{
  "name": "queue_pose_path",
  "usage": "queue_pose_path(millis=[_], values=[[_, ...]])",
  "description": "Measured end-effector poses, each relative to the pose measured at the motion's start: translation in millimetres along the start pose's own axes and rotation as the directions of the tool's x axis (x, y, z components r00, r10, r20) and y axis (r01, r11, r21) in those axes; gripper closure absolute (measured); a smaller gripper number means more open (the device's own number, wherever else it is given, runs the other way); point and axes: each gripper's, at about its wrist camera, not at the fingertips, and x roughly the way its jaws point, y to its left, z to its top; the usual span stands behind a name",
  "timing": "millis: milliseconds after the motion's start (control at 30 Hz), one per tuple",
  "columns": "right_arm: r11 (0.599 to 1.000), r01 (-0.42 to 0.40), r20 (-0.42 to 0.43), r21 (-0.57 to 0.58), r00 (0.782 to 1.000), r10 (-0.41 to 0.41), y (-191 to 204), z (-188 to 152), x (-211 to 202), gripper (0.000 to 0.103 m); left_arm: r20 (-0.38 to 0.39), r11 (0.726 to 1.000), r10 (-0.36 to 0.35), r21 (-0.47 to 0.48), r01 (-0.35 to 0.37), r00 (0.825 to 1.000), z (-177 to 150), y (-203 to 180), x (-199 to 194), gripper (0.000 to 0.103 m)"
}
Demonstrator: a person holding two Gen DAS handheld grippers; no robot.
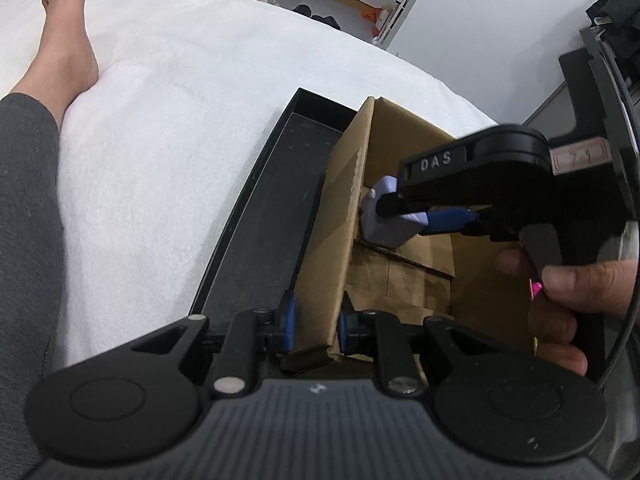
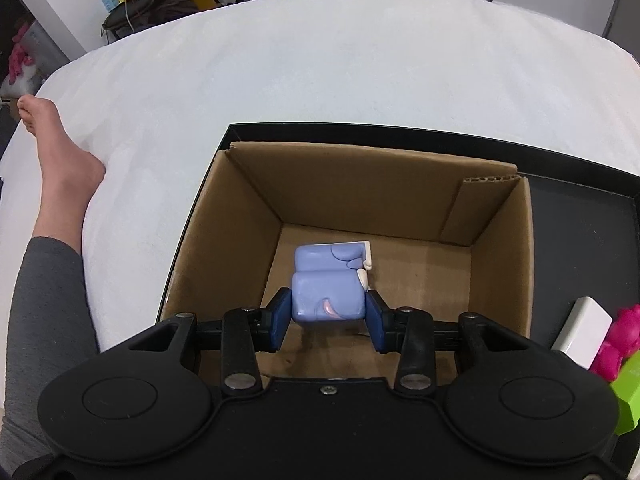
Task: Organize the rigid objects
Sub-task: 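Lower the lavender cube into the box and open the right tool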
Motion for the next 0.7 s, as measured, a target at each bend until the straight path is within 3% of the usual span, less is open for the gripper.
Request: queue_pose_path(millis=[200, 267, 300, 567, 700], values=[[0.994, -0.1, 0.024, 0.041, 0.995, 0.099, 1.1, 5.7, 0.2, 0.061, -0.004, 1.0, -0.008, -0.017, 0.008, 1.0, 2.3, 3.1, -0.5, 0.084], [0.987, -0.14, 0.058, 0.082, 0.989, 0.136, -3.2, 6.6, -8.8, 0.05, -0.002, 1.0, -0.005, -0.013, 0.005, 1.0, 1.9, 3.5, -1.4, 0.084], [0.985, -0.152, 0.071, 0.079, 0.987, 0.146, -3.7, 6.8, -13.4, 0.05, -0.001, 1.0, -0.004, -0.012, 0.004, 1.0, 1.6, 3.6, -1.6, 0.084], [0.987, -0.156, 0.136, 0.034, 0.979, 0.15, -10.7, 3.8, -59.7, 0.03, -0.005, 1.0, 0.005, -0.007, -0.005, 1.0, 2.5, 2.4, -2.1, 0.084], [0.99, -0.135, 0.161, 0.028, 0.978, 0.129, -16.0, -4.7, -82.2, 0.026, -0.008, 1.0, 0.013, -0.002, -0.013, 1.0, 2.8, -0.2, -2.4, 0.085]])
